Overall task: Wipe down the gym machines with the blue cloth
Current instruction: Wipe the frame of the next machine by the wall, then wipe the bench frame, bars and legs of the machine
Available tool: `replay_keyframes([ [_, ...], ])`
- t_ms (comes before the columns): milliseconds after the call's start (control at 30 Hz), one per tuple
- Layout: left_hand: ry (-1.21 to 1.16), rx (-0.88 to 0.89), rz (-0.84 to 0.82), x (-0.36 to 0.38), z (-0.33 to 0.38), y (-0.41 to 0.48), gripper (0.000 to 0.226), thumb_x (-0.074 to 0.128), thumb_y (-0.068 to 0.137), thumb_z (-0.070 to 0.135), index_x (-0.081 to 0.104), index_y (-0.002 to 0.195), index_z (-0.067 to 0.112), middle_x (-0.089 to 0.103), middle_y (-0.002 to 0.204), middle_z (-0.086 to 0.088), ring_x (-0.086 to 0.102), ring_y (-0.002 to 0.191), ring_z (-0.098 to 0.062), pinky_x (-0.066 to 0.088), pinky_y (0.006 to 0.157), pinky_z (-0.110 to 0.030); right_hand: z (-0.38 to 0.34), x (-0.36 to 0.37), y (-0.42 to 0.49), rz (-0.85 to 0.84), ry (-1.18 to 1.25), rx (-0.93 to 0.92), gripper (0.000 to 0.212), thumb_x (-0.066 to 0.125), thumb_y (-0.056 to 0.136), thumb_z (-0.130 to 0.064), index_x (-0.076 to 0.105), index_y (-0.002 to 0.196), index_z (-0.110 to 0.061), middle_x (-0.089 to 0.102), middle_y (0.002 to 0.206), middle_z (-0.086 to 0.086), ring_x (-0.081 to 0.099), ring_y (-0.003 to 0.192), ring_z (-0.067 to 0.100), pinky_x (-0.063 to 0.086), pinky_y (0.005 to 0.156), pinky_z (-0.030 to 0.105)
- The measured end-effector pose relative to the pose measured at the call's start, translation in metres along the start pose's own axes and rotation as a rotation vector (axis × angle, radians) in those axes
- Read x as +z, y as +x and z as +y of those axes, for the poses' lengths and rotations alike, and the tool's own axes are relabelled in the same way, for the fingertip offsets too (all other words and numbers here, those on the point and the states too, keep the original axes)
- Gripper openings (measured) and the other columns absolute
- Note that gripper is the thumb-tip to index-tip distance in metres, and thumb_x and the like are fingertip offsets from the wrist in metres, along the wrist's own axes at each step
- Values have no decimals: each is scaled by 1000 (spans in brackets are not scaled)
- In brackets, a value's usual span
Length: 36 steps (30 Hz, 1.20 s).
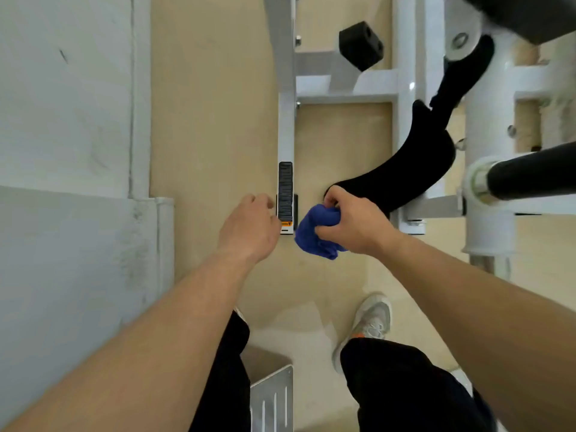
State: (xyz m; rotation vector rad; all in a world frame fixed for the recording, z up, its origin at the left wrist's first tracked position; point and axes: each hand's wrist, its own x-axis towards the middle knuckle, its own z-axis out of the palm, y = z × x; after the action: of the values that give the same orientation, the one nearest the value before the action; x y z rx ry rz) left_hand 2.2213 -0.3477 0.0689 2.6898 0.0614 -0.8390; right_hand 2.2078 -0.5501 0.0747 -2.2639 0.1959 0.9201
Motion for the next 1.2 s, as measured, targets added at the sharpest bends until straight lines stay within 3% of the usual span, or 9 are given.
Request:
replay_keyframes([
  [100,32,2,-34,-33,16,-34,36,49,95,31,54,129,22,51,131,-2,55,115,-24,46,93,-36,-22,-30,-43,-6,108,11,44,69,80,-26,49,119,-30,64,96,-4,62,83,17,50,68,29],
  [300,23,45,-57,-111,71,-87,35,48,95,29,56,128,19,52,131,-4,54,117,-24,44,95,-34,-59,-94,-128,63,153,45,38,70,80,-26,57,116,-26,63,104,1,62,93,22,54,82,37],
  [467,36,126,-20,-178,125,-124,31,49,94,28,60,122,20,57,127,-3,53,117,-23,44,95,-35,-91,-142,-190,94,171,50,31,66,82,-24,56,110,-26,59,89,-4,58,80,17,45,66,28],
  [667,78,189,6,-246,172,-184,31,48,94,29,60,122,20,57,127,-2,55,114,-23,44,91,-35,-123,-185,-268,99,145,69,39,67,81,-30,54,117,-25,62,106,4,59,93,23,50,77,34],
  [833,127,211,-26,-294,206,-239,33,47,94,28,59,123,19,55,129,-5,54,116,-26,45,96,-37,-137,-238,-344,143,88,84,41,67,84,-30,55,123,-22,63,110,6,59,98,26,49,80,34],
  [1000,78,251,44,-334,264,-269,30,47,95,23,61,120,16,58,126,-7,55,113,-27,46,92,-37,-130,-298,-405,195,43,138,42,68,84,-30,55,123,-21,62,105,5,57,87,24,44,69,32],
  [1200,93,444,40,-337,313,-278,30,46,96,25,61,122,19,56,126,-4,57,114,-26,48,94,-40,-115,-346,-449,339,48,254,33,62,89,-24,57,121,-20,64,104,6,60,87,25,45,67,32],
])
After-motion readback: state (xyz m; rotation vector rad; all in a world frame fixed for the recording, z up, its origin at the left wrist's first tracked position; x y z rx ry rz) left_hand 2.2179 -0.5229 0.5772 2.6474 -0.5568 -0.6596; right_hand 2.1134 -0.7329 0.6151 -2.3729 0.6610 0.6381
